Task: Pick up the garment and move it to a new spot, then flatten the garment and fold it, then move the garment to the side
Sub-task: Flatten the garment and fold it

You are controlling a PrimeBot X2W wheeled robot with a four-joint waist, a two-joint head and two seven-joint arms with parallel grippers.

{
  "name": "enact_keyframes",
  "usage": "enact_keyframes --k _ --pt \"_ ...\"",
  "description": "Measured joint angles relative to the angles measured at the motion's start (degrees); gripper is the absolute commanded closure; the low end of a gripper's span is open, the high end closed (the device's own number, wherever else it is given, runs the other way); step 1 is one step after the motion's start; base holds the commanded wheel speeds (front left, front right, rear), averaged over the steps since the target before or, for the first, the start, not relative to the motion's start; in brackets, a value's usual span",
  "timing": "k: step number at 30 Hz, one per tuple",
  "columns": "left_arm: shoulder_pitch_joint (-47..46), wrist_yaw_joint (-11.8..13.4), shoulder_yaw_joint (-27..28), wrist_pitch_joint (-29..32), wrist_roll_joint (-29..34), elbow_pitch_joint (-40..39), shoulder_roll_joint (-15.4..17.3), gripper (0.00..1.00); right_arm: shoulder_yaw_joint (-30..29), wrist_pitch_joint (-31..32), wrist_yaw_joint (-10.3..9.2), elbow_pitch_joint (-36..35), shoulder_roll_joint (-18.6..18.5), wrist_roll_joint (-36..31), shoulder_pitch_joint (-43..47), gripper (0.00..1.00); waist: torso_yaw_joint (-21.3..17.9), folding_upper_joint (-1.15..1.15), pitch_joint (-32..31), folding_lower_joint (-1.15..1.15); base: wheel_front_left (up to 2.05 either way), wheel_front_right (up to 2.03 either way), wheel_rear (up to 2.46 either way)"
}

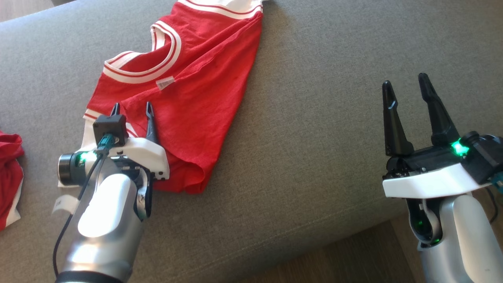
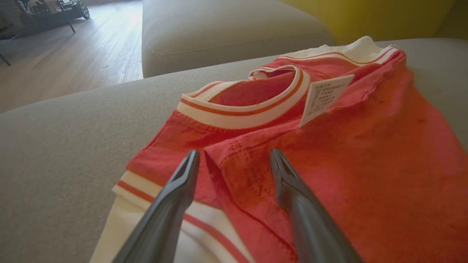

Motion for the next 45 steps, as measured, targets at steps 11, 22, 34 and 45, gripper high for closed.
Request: enact_keyframes --k 11,22,34,45 --pt "-2.44 -3.42 -2.38 0.22 0.52 0.21 -0.18 1.00 -0.48 0.00 0.00 0.02 0.05 0.42 -0.09 0.00 0.70 0.00 0.11 0.00 0.00 0.00 0.00" --pt "-2.79 -17.25 -17.81 2.41 -1.08 -19.67 -3.16 1.00 -0.26 0.00 0.00 0.60 0.09 2.88 -0.36 0.00 -0.12 0.00 -1.17 0.00 0.00 0.00 0.00" --pt "-21.87 -8.82 -25.15 6.82 -19.58 -23.93 -3.38 1.00 5.20 0.00 0.00 2.09 0.20 9.16 -2.68 0.00 -9.36 0.00 -2.01 0.00 0.00 0.00 0.00" --pt "-37.77 0.40 -35.31 1.30 -34.92 -5.13 -4.12 0.00 11.06 0.00 0.00 1.94 0.15 12.55 -2.97 0.00 -19.60 0.00 -1.26 0.00 0.00 0.00 0.00"
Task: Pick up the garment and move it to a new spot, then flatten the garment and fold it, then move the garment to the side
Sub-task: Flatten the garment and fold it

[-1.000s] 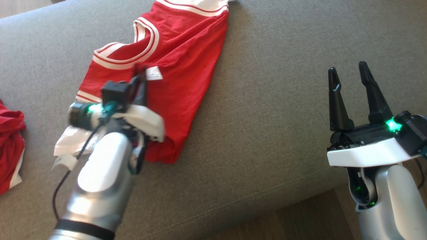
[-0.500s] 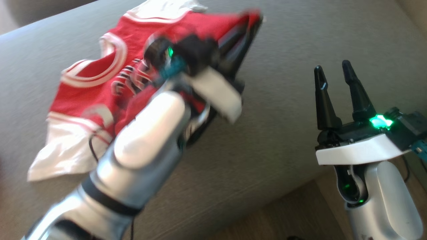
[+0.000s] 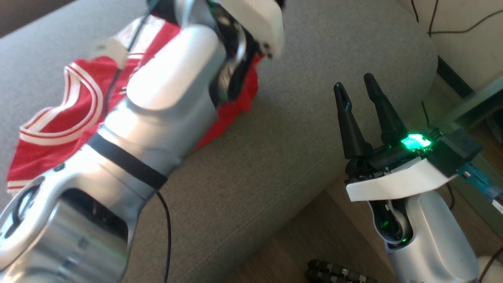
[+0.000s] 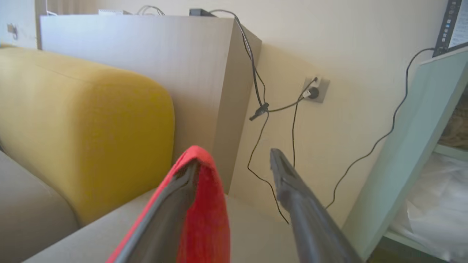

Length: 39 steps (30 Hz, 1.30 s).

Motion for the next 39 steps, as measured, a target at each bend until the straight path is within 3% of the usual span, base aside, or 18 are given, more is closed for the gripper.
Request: enact_keyframes --k 5,11,14,20,24,30,39 --pt "0.95 -0.85 -6.17 -0.75 -4.30 4.22 0.27 0.00 0.31 0.00 0.00 -0.30 0.02 0.46 -0.43 0.00 0.10 0.00 1.86 0.00 0.00 0.00 0.00" --pt "0.99 -2.13 -11.46 -1.48 -6.51 5.54 0.21 0.00 -1.86 0.00 -0.01 -0.32 0.01 -1.41 -0.66 0.00 4.90 0.00 1.97 0.00 0.00 0.00 0.00" --pt "0.88 -4.45 -14.63 -0.07 -8.05 6.59 0.40 0.00 -2.80 0.00 -0.01 -0.26 0.02 -2.88 -0.67 0.00 8.14 0.00 1.54 0.00 0.00 0.00 0.00" --pt "1.42 -10.92 -20.24 8.29 -10.61 5.12 0.53 0.00 -3.52 0.00 0.00 -0.25 0.01 -4.39 -0.68 0.00 14.62 0.00 0.23 0.00 0.00 0.00 0.00" --pt "3.45 -14.96 -20.56 11.78 -14.26 2.75 0.51 0.00 -3.30 0.00 0.00 -0.25 0.02 -4.76 -0.69 0.00 17.92 0.00 -0.61 0.00 0.00 0.00 0.00" --pt "4.83 -17.57 -21.79 19.95 -12.84 3.18 0.54 0.00 -3.57 0.00 0.00 -0.25 0.01 -5.19 -0.67 0.00 20.74 0.00 -1.73 0.00 0.00 0.00 0.00" --pt "6.87 -18.96 -21.25 22.78 -14.70 6.49 1.15 0.00 -4.10 0.00 0.00 0.20 0.01 -5.83 -0.63 0.00 22.18 0.00 -3.02 0.00 0.00 0.00 0.00"
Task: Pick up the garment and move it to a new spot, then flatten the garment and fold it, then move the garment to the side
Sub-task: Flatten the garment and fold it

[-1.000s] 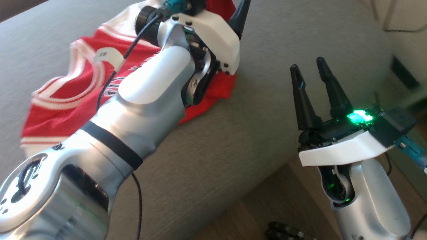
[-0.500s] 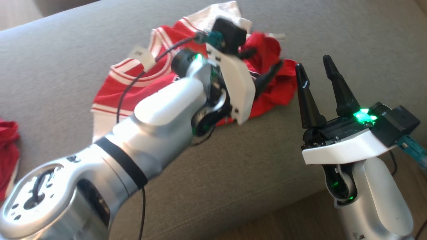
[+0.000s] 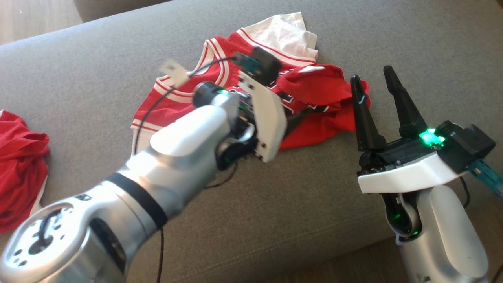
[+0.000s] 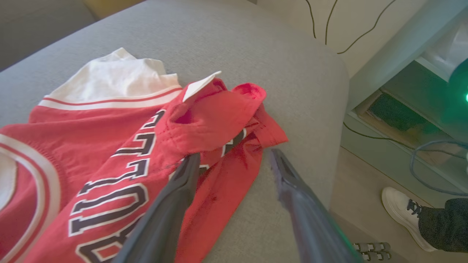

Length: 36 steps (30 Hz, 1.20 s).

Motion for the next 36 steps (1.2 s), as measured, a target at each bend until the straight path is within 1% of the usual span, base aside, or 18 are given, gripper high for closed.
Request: enact_keyframes --k 2,4,7,9,12,15,17,19,20,21,22,23,26,27,29,33,36 --pt "-0.11 0.02 1.01 -0.96 0.02 0.88 0.92 0.00 -0.12 0.00 0.00 -0.16 0.00 -0.21 -0.01 0.00 0.28 0.00 -0.20 0.00 0.00 0.00 0.00" --pt "-0.43 0.91 1.85 -4.02 0.24 1.33 2.58 0.00 -0.51 0.00 0.00 -0.31 0.00 -0.20 0.01 0.00 0.57 0.00 -0.32 0.00 0.00 0.00 0.00" --pt "-0.13 2.16 4.65 -9.59 0.09 0.80 5.43 0.00 -1.19 0.00 0.00 -0.31 0.00 -0.30 0.41 0.00 1.32 0.00 -0.79 0.00 0.00 0.00 0.00" --pt "0.72 3.56 5.81 -13.43 0.13 -0.45 7.27 0.00 -1.86 0.00 0.00 -0.33 0.00 -0.36 1.31 0.00 2.19 0.00 -1.02 0.00 0.00 0.00 0.00" --pt "3.93 6.34 7.95 -20.06 0.48 -3.25 10.54 0.00 -2.59 0.00 -0.01 -0.32 0.00 -1.30 2.67 0.00 3.61 0.00 -1.31 0.00 0.00 0.00 0.00" --pt "9.10 9.54 11.25 -23.82 0.60 -7.65 13.86 0.00 -3.26 0.00 0.00 -0.33 0.00 -2.47 3.47 0.00 5.15 0.00 -1.52 0.00 0.00 0.00 0.00" --pt "13.05 12.55 14.58 -24.34 1.98 -11.25 15.79 0.00 -4.05 0.00 0.00 -0.34 0.01 -3.27 3.90 0.00 6.18 0.00 -1.50 0.00 0.00 0.00 0.00" --pt "18.03 15.45 22.17 -24.34 4.91 -17.12 17.09 0.00 -4.87 0.00 0.00 -0.38 0.01 -3.80 4.25 0.00 7.15 0.00 -1.35 0.00 0.00 0.00 0.00" --pt "20.83 16.46 26.49 -24.35 6.42 -20.18 17.20 0.00 -5.12 0.00 0.00 -0.45 0.01 -4.02 4.57 0.00 7.60 0.00 -1.27 0.00 0.00 0.00 0.00" --pt "24.02 17.03 30.94 -24.35 7.16 -22.94 16.68 0.00 -5.44 0.00 0.00 -0.46 0.02 -4.30 4.95 0.00 8.02 0.00 -1.20 0.00 0.00 0.00 0.00" --pt "27.61 17.41 35.30 -24.36 7.71 -25.44 15.49 0.00 -5.97 0.00 0.00 -0.46 0.02 -4.46 5.31 0.00 8.44 0.00 -1.16 0.00 0.00 0.00 0.00" --pt "31.25 17.44 38.54 -24.42 8.99 -27.38 14.23 0.00 -6.41 0.00 0.00 -0.47 0.02 -4.46 5.70 0.00 8.83 0.00 -1.15 0.00 0.00 0.00 0.00" --pt "41.41 16.84 44.48 -24.52 15.48 -30.36 10.06 0.00 -6.68 0.00 0.00 -0.45 0.02 -4.47 6.50 0.00 9.47 0.00 -1.19 0.00 0.00 0.00 0.00" --pt "43.80 16.14 46.04 -24.52 17.16 -30.65 8.60 0.00 -6.67 0.00 0.00 -0.45 0.03 -4.47 6.55 0.00 9.48 0.00 -1.17 0.00 0.00 0.00 0.00" --pt "46.33 14.84 48.03 -24.52 21.07 -30.53 6.64 0.00 -6.65 0.00 0.00 -0.45 0.03 -4.47 6.54 0.00 9.48 0.00 -1.09 0.00 0.00 0.00 0.00" --pt "45.68 11.85 49.57 -24.52 26.46 -28.39 4.23 0.00 -6.03 0.00 0.00 -0.46 0.03 -4.79 6.48 0.00 9.08 0.00 -0.64 0.00 0.00 0.00 0.00" --pt "44.31 11.61 51.01 -24.52 29.04 -24.99 3.11 0.00 -5.17 0.00 0.00 -0.47 0.03 -4.88 5.99 0.00 8.25 0.00 0.08 0.00 0.00 0.00 0.00"
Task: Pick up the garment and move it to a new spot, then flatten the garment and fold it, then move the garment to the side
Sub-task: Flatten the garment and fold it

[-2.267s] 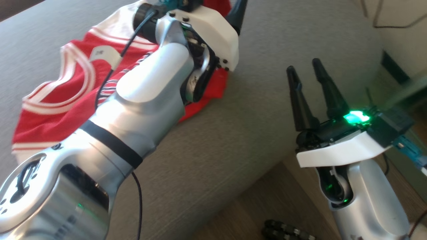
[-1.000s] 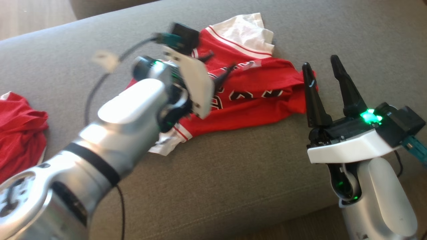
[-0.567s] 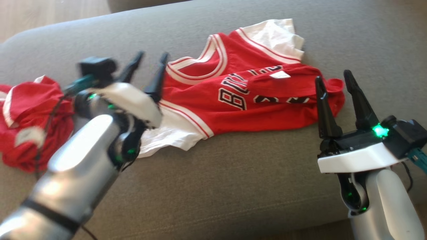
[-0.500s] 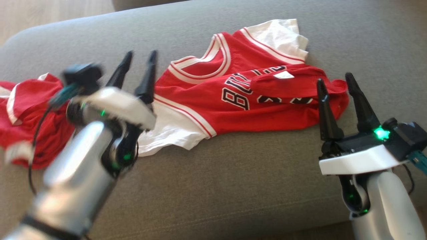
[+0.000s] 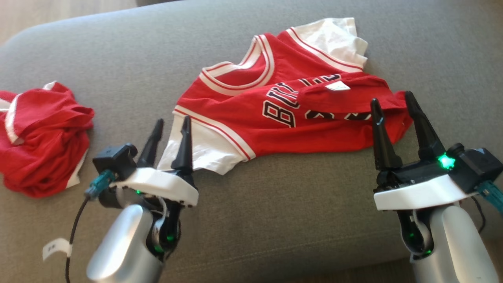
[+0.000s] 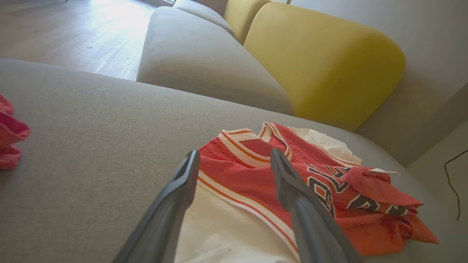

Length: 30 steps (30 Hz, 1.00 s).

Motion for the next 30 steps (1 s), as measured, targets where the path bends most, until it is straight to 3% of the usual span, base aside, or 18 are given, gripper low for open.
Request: enact_keyframes --k 9,19,25,28,29,30 --pt "-10.92 1.51 -0.98 2.14 6.59 13.12 0.15 0.00 1.72 0.00 0.00 -0.36 0.00 0.21 -1.16 0.00 -3.96 0.00 3.43 0.00 0.00 0.00 0.00" --pt "-26.67 2.99 -4.57 9.42 14.03 29.49 5.35 0.00 2.87 0.00 0.00 -1.32 0.00 3.03 -3.97 0.00 -11.02 0.00 9.04 0.00 0.00 0.00 0.00" --pt "-29.71 -2.14 -5.65 10.07 13.56 33.12 5.54 0.00 2.71 0.00 0.00 -1.25 0.00 3.70 -3.96 0.00 -13.74 0.00 10.48 0.00 0.00 0.00 0.00" --pt "-30.74 -3.10 -5.95 10.38 13.19 34.48 5.38 0.00 2.75 0.00 0.00 -1.25 0.00 3.70 -3.97 0.00 -14.09 0.00 10.58 0.00 0.00 0.00 0.00" --pt "-31.00 -3.52 -6.13 10.38 13.19 34.86 5.39 0.74 2.78 0.00 0.00 -1.25 0.00 3.70 -3.98 0.00 -14.17 0.00 10.61 0.00 0.00 0.00 0.00" --pt "-31.38 -3.92 -6.22 10.35 13.18 35.28 5.42 1.00 2.88 0.00 0.00 -1.26 0.00 3.71 -3.98 0.00 -14.26 0.00 10.66 0.00 0.00 0.00 0.00"
